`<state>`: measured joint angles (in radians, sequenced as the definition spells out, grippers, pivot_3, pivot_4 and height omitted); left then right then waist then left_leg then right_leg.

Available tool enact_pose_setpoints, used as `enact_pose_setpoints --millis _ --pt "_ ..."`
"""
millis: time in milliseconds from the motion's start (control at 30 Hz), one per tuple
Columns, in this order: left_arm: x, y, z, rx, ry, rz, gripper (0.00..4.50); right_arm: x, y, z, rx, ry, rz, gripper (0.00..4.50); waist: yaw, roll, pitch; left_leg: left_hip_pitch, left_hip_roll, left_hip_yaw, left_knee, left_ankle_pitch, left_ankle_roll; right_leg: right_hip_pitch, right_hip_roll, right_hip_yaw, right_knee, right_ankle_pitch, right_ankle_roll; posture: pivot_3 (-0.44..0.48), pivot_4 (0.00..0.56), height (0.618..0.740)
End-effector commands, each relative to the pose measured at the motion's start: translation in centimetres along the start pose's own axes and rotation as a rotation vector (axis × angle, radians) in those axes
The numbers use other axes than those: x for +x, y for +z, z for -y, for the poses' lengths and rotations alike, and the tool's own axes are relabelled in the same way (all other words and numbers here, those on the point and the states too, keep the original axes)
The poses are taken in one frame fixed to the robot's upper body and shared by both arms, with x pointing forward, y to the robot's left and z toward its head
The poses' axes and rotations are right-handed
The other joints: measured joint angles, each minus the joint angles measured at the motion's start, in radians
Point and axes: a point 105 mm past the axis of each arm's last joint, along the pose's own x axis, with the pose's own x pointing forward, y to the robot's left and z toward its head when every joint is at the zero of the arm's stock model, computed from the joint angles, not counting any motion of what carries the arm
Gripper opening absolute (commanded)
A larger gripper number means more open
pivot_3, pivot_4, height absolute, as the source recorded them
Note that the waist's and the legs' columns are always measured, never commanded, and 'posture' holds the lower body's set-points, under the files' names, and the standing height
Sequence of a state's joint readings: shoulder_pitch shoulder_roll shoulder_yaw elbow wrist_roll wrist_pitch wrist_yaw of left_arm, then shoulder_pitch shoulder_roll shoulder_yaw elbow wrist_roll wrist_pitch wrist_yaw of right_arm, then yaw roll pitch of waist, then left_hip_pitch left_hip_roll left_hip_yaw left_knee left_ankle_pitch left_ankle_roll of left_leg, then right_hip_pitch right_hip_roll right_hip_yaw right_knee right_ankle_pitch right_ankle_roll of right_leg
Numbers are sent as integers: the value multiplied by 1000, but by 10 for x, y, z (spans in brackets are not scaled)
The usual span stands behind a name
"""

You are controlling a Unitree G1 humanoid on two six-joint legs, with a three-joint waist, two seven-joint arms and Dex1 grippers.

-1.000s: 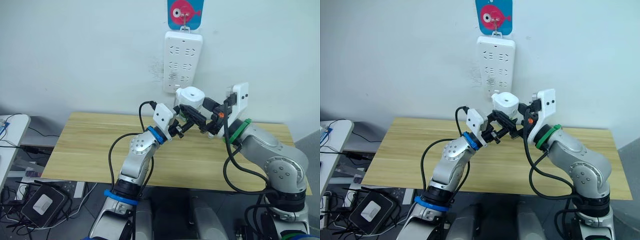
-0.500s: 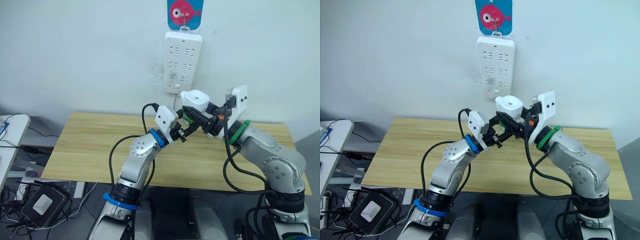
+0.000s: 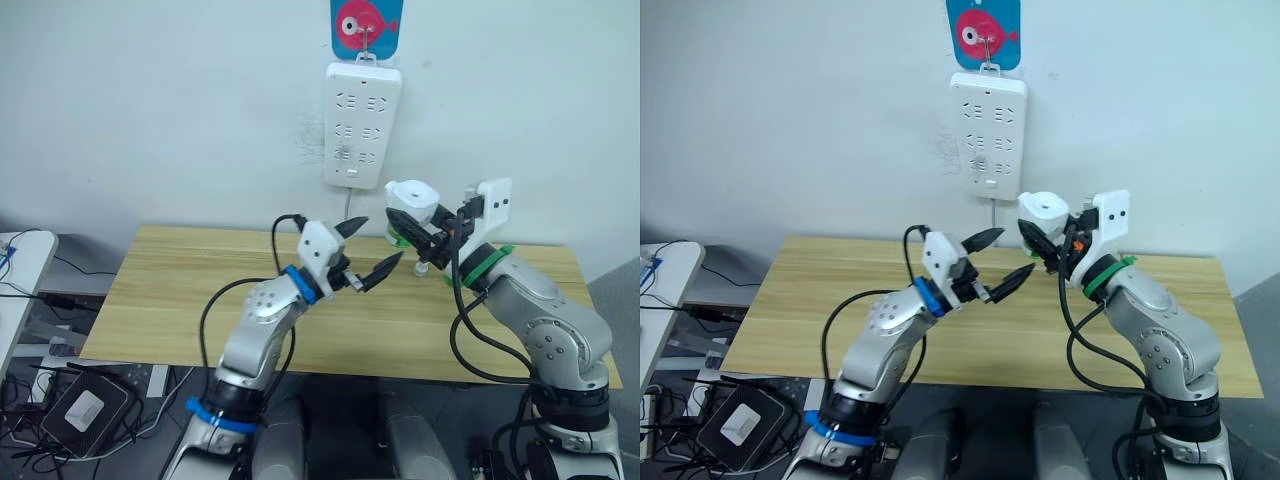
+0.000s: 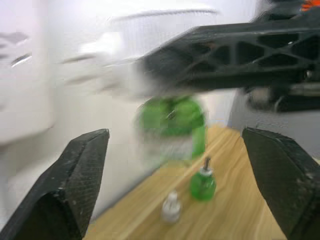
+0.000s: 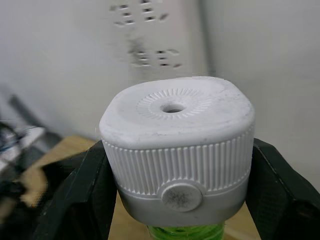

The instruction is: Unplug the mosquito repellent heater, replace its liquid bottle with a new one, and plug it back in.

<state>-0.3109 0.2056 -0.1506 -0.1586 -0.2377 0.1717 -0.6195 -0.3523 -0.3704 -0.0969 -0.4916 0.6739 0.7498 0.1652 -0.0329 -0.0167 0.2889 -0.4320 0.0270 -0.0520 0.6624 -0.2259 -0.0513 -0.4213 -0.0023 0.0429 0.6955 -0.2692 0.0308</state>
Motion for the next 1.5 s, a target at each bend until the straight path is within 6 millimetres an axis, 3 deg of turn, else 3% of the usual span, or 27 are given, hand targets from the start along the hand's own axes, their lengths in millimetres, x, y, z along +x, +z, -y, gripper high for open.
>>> enact_pose_setpoints --millis 33,133,333,533,1233,1500 --pt "-13 19 -27 53 87 22 4500 -8 11 6 -77 -35 52 3033 0 0 0 0 0 0 0 0 0 0 0 0 0 0 0 -6 234 740" --pt "-9 34 -50 103 101 28 4500 -10 10 8 -76 -47 57 3033 5 0 0 0 -1 0 1 0 0 0 0 0 0 0 0 10 235 740" --pt "19 57 -80 197 48 49 4500 -9 13 10 -84 -52 69 3033 6 -1 0 0 -2 1 0 0 0 1 -1 0 -2 0 0 11 234 740" --pt "42 68 -96 235 -9 62 4500 -9 19 10 -88 -52 89 3033 3 -1 0 -1 -3 0 -1 0 0 0 1 -1 -4 0 0 -22 231 740" --pt "88 80 -82 106 -261 84 4500 -13 26 6 -82 -64 112 3033 0 -1 0 -1 -4 0 0 0 0 0 1 -1 -4 0 0 -69 213 740" --pt "79 78 -75 39 -380 55 4500 -13 32 2 -106 -48 119 3033 -2 -1 0 -1 -4 1 0 0 0 0 1 -1 -4 0 0 -83 209 740"
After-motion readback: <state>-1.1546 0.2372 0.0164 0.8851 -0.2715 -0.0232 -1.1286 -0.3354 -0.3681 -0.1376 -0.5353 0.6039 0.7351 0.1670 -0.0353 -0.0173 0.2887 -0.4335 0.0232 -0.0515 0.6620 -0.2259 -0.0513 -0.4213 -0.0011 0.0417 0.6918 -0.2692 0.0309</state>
